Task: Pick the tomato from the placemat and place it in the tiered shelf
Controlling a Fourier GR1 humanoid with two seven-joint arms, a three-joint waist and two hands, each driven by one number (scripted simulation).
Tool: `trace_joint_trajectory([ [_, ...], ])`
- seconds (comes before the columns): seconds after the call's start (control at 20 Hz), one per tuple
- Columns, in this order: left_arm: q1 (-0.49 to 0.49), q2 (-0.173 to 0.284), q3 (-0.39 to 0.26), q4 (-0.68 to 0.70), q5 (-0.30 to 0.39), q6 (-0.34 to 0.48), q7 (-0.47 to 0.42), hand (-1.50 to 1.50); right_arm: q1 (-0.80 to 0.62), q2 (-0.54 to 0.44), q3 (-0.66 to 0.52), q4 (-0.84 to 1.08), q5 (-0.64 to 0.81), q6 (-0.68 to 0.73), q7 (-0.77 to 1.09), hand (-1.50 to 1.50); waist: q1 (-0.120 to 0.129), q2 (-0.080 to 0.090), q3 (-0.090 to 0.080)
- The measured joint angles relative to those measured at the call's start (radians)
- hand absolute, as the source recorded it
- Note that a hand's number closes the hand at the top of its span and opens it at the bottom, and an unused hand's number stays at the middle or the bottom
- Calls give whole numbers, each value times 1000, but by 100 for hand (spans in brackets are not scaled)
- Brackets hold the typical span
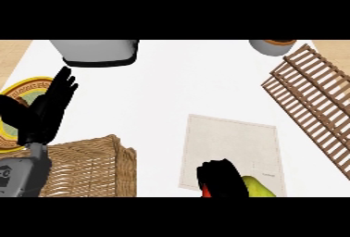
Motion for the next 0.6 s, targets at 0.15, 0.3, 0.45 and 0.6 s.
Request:
trace_joint_trajectory([
  [0.15, 2, 0, -3, -1, -3, 7, -1, 0, 146, -21, 114, -169, 49, -36, 47, 150, -4, 1, 1],
  [0.3, 2, 0, -7, -8, 3, 14, 12, 0, 241, -13, 180, -318, 54, -101, 64, 150, -5, 2, 2],
  [0.45, 7, 0, -10, -13, 2, 22, 9, 0, 283, -16, 187, -413, 63, -177, 55, 150, -7, 1, 2],
  [0.6, 10, 0, -10, -18, 5, 20, 9, 0, 308, -37, 183, -505, 103, -240, 53, 150, -7, 1, 2],
])
